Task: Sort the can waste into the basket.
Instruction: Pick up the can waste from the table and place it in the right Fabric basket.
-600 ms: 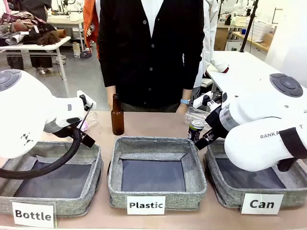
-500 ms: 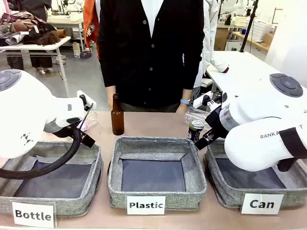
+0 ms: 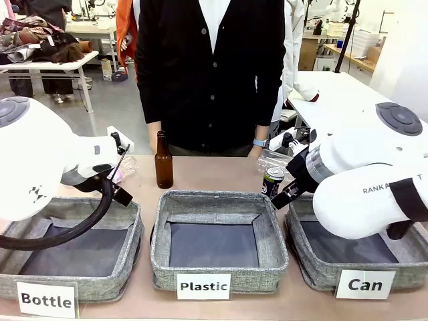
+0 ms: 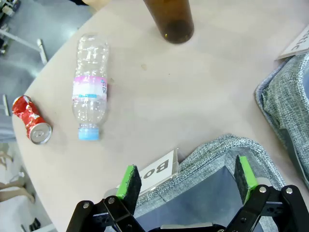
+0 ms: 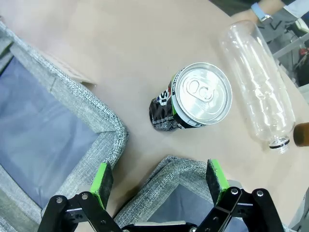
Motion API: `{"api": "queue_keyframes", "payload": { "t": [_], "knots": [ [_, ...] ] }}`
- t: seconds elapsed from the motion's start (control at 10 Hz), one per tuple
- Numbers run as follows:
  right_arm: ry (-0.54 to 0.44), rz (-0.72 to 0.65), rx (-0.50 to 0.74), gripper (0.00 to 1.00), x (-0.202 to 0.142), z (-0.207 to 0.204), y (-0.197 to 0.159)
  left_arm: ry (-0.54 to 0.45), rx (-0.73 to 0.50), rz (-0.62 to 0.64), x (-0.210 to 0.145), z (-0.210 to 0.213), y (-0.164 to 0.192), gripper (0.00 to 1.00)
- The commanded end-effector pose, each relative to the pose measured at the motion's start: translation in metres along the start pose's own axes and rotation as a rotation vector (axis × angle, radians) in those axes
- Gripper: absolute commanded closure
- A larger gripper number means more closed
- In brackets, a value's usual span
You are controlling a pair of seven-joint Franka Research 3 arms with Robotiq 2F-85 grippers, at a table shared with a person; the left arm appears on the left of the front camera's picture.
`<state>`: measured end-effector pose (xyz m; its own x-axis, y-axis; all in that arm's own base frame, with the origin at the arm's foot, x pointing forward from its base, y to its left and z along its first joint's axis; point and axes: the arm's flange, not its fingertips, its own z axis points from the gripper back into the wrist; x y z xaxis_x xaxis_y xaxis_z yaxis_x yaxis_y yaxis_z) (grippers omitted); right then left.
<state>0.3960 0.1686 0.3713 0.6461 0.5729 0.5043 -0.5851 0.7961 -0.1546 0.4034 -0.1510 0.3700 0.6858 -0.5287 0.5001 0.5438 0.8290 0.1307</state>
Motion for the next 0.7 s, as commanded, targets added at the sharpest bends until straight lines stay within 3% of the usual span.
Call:
{"api": "queue_keyframes", "payload": {
  "t": [0.0, 0.6],
  "knots": [
    [0.0, -0.001, 0.0, 0.0, 0.0, 0.0, -0.0001, 0.0, 0.0, 0.0, 0.0, 0.0001, 0.0, 0.0],
    [0.0, -0.001, 0.0, 0.0, 0.0, 0.0, -0.0001, 0.0, 0.0, 0.0, 0.0, 0.0001, 0.0, 0.0]
  ]
}}
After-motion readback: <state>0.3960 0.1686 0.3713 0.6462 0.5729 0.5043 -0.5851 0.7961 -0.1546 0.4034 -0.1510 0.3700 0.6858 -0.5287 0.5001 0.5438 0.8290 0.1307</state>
